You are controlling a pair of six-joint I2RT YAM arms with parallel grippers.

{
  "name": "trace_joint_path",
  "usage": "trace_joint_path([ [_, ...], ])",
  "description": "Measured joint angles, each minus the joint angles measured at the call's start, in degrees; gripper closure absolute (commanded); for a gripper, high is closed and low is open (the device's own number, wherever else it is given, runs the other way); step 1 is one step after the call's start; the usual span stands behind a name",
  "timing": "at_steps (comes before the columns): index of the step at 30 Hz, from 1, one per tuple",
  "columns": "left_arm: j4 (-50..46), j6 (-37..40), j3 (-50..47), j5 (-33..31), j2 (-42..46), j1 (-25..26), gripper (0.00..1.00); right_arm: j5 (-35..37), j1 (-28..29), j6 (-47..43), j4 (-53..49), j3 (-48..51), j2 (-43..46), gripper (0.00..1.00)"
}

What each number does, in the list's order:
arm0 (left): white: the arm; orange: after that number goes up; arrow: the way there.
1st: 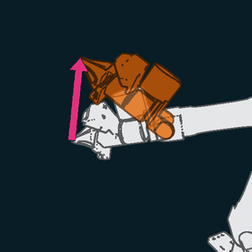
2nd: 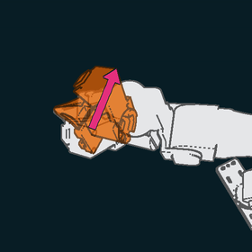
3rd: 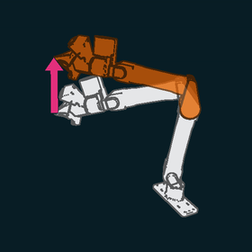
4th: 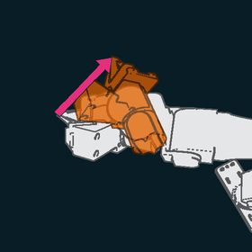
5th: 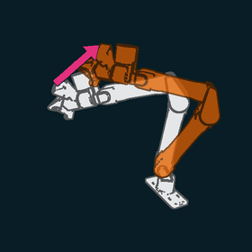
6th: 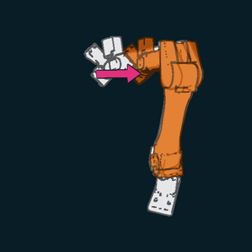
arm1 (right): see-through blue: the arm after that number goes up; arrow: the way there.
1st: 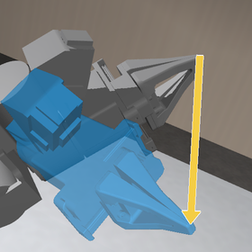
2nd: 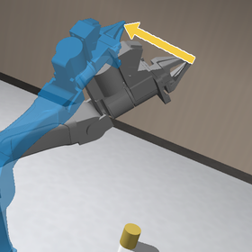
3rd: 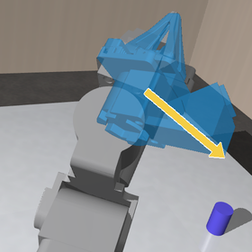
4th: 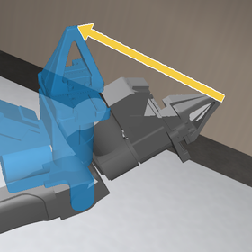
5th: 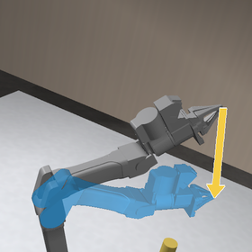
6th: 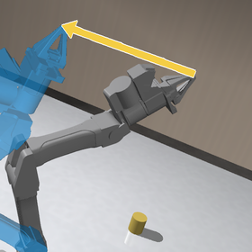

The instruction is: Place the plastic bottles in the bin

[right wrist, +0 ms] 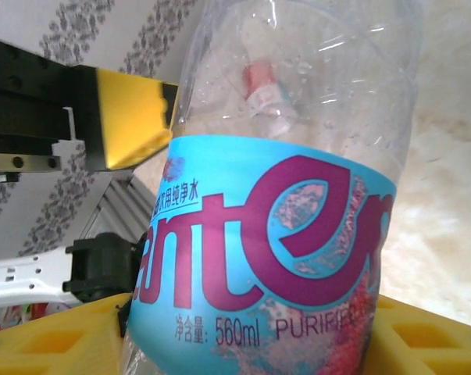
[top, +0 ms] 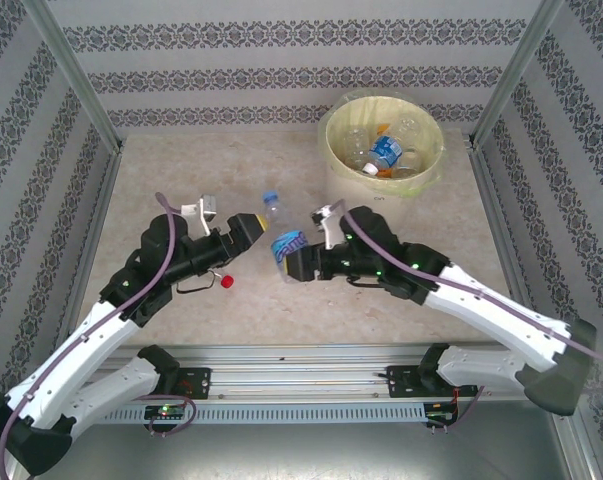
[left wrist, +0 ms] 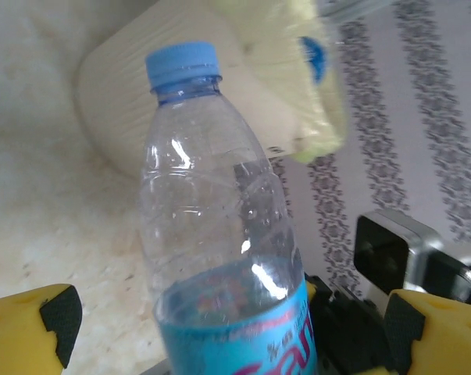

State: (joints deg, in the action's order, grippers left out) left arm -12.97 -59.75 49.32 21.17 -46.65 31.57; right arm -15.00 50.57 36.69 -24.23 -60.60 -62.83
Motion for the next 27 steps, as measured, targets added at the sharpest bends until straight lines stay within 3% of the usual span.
trace_joint_path([
  [5,4.6,4.7,0.3,2.5,1.9,0.0,0.00,5.2,-2.8,-3.9,-9.0,-2.7,6.1,0.38],
  [11,6.8,7.7,-0.7,3.9,2.5,0.0,0.00,13.4,-7.8,-9.3,-21.0,-16.0,5.3,0.38],
  [17,5.4,10.7,-1.1,4.0,4.6,0.0,0.00,17.3,-14.9,-14.8,-27.8,-31.8,-2.5,0.38],
  [27,0.9,14.6,-1.1,2.0,8.2,0.0,0.00,16.6,-25.5,-19.5,-36.2,-51.6,-21.0,0.38],
])
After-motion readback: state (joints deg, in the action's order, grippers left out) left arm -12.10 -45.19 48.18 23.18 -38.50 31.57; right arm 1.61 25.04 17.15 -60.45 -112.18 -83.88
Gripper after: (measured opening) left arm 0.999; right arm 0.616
